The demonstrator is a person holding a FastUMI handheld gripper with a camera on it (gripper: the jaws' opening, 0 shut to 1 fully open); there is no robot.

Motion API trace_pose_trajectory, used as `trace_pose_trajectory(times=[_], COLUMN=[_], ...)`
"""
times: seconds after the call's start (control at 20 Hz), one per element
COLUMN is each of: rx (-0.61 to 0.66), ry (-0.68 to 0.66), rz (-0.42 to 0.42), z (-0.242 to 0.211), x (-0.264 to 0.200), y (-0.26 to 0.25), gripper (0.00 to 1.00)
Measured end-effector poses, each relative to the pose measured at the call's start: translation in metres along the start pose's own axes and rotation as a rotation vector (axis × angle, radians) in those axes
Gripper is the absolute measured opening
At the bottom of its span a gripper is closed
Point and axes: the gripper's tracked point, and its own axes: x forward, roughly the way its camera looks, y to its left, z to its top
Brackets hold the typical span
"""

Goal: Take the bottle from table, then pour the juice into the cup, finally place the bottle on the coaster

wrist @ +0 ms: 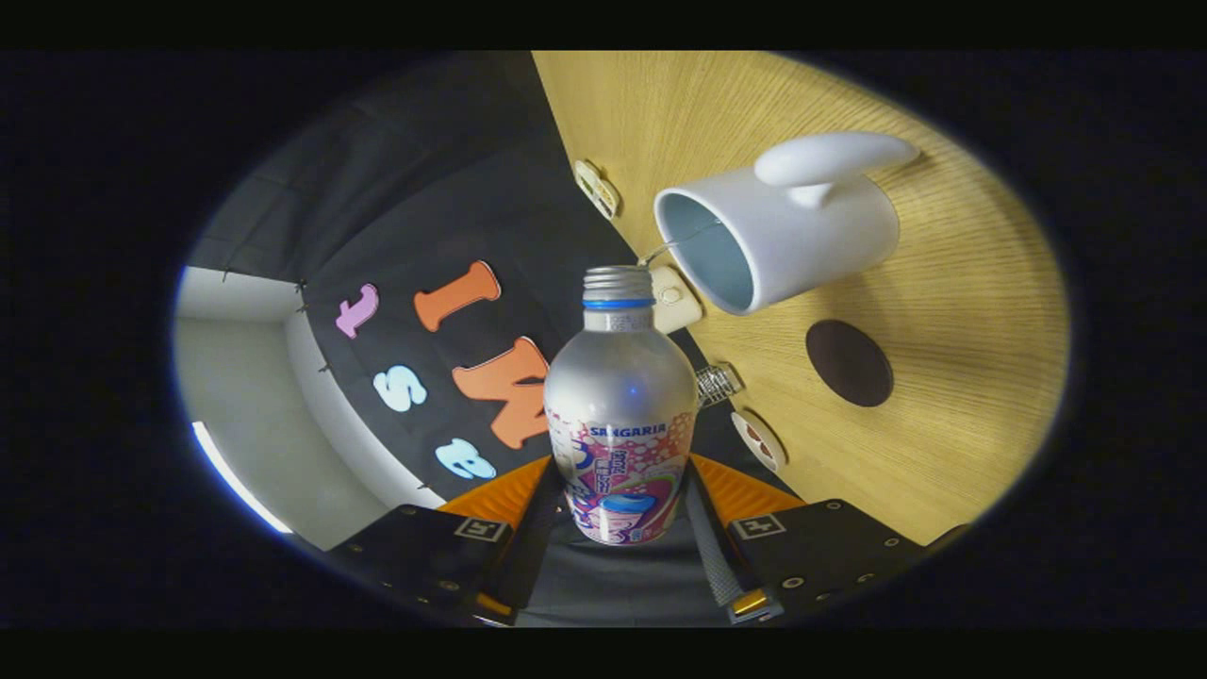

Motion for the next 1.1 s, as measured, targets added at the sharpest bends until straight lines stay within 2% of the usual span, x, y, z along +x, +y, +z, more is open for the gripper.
trace_pose_trajectory(times=[1.1], rx=[0.109], ry=[0.013], rz=[-0.004], z=[-0.005], x=[-0.008], y=[0.011], gripper=[0.71])
